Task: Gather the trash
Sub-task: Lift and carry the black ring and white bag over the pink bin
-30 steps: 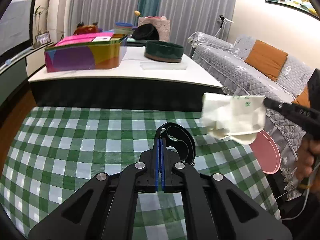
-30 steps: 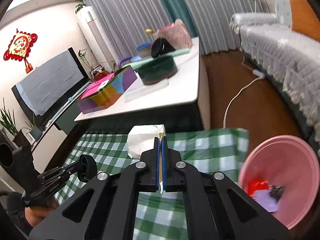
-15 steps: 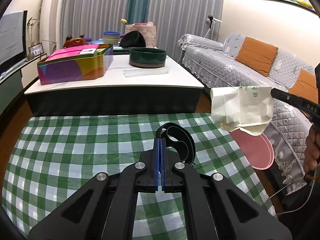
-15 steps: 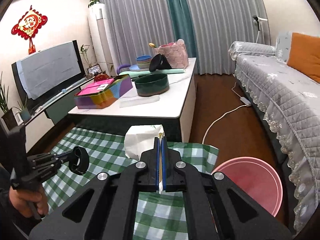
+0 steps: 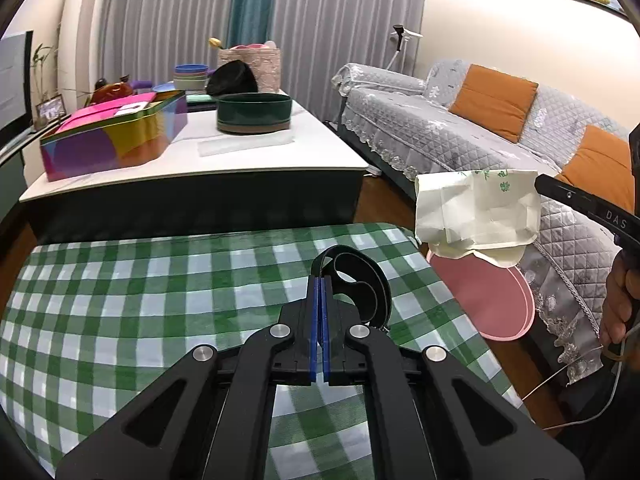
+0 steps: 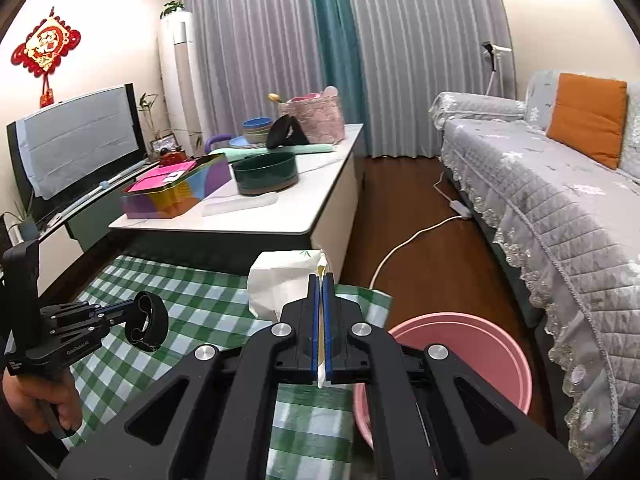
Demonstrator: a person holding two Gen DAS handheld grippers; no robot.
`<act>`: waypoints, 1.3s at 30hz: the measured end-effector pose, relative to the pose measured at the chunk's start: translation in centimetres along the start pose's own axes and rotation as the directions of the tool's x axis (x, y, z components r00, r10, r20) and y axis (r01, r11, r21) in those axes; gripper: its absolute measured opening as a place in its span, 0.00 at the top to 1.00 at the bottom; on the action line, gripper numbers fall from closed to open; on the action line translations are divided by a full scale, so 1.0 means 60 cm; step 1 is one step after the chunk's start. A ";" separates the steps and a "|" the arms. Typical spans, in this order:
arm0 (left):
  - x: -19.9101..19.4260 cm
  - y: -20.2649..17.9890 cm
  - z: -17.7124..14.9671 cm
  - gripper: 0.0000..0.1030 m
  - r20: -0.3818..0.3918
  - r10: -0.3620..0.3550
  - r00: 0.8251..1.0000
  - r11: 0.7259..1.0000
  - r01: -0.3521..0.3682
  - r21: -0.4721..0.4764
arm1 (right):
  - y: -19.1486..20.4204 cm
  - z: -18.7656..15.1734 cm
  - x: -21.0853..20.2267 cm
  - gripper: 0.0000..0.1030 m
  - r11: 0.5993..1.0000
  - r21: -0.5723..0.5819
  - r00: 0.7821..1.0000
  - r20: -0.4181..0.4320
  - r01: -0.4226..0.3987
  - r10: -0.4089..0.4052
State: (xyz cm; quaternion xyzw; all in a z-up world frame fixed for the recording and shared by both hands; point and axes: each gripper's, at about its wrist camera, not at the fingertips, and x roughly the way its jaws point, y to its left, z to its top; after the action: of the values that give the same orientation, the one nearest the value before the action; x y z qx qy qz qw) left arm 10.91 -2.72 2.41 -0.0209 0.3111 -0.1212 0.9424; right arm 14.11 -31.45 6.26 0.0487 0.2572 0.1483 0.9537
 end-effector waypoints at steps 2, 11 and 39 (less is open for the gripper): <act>0.006 -0.007 0.001 0.99 -0.003 -0.007 1.000 1.000 0.007 0.003 | -0.008 0.000 -0.006 0.98 1.000 0.003 1.000 0.008 0.016 -0.016; 0.019 -0.023 -0.001 0.99 -0.012 -0.031 0.999 1.000 0.030 -0.002 | -0.042 0.004 -0.028 0.98 0.996 0.022 0.995 0.034 0.090 -0.091; 0.058 -0.114 0.040 0.99 -0.018 -0.102 0.995 0.994 0.103 0.035 | -0.126 0.019 -0.054 0.98 0.942 0.027 0.938 0.089 0.333 -0.334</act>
State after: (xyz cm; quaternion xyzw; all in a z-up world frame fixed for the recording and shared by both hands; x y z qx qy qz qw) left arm 13.57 -10.26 3.12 -0.0191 0.3150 -0.1750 0.9326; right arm 13.98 -39.68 7.53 0.0166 0.2183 -0.0194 0.9755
